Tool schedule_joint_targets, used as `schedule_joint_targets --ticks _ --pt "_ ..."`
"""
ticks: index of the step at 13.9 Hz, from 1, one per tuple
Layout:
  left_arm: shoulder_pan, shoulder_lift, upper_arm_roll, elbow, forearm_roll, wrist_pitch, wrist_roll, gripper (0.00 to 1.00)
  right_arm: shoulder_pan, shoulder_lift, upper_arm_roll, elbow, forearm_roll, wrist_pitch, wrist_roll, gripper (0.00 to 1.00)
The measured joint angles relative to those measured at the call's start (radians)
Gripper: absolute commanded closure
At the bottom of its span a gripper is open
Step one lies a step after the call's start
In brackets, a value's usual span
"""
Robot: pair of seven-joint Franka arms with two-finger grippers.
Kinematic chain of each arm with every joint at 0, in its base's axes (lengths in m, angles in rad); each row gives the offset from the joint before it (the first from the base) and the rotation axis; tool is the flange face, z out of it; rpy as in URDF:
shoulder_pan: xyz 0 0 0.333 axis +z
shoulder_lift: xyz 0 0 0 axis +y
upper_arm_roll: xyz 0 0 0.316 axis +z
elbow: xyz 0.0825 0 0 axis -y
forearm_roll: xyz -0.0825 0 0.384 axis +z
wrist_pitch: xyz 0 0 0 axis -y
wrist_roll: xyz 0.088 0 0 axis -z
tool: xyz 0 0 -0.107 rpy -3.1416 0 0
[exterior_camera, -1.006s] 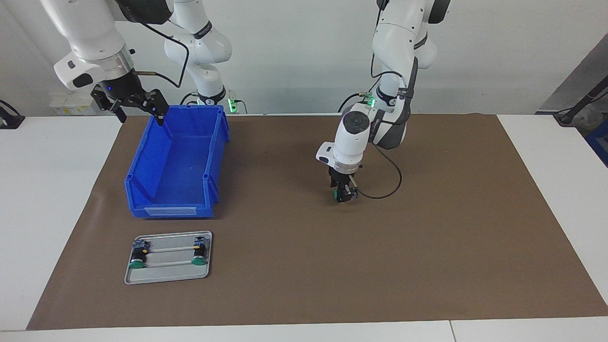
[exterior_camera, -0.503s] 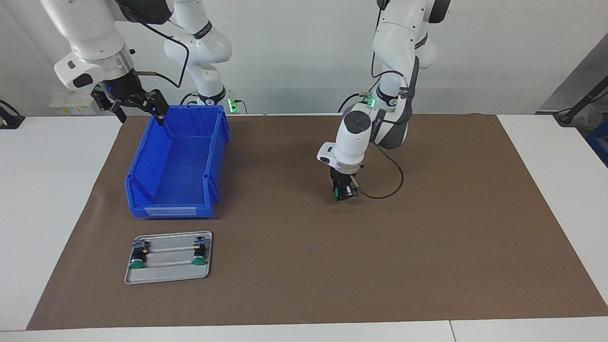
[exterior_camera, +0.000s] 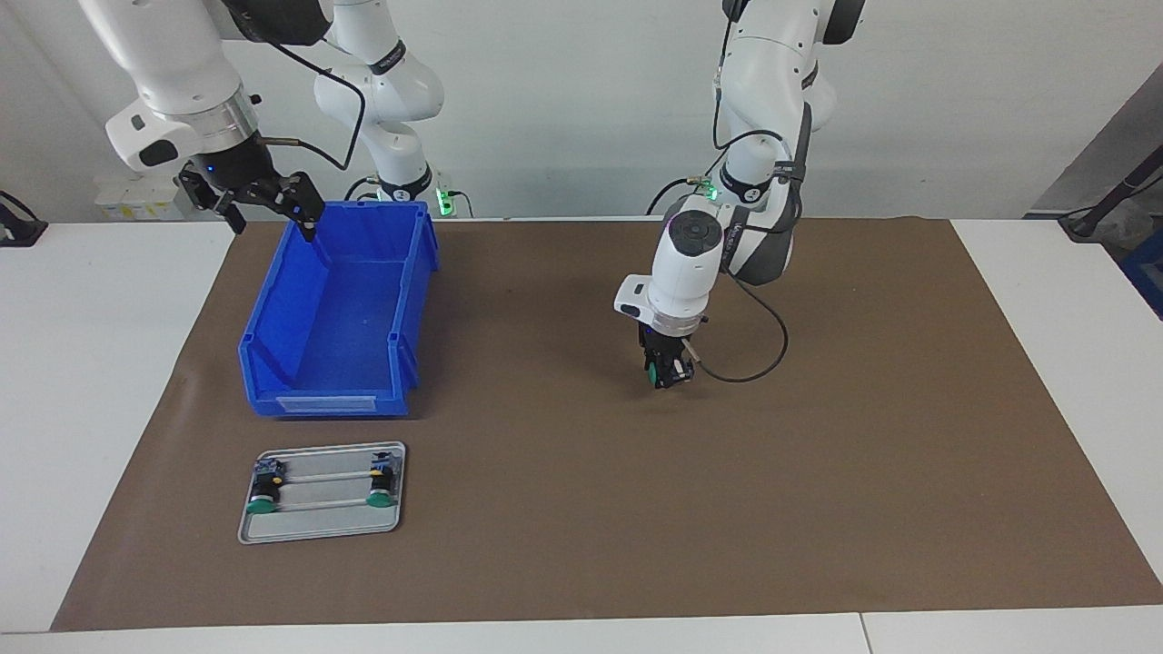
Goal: Place and press button with both arms
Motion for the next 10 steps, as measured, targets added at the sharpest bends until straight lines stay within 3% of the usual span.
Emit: schedule_joint_targets --ticks 5,10 --pt "0.11 0.0 0.001 0.129 -0.01 -0.158 0.008 0.98 0.001 0.0 0.0 0.0 0.006 0.0 0.0 0.0" --pt "0.258 -0.004 0.0 0.222 -0.174 -0.334 0.152 1.0 0.002 0.0 0.0 0.0 0.007 0.0 0.0 0.0"
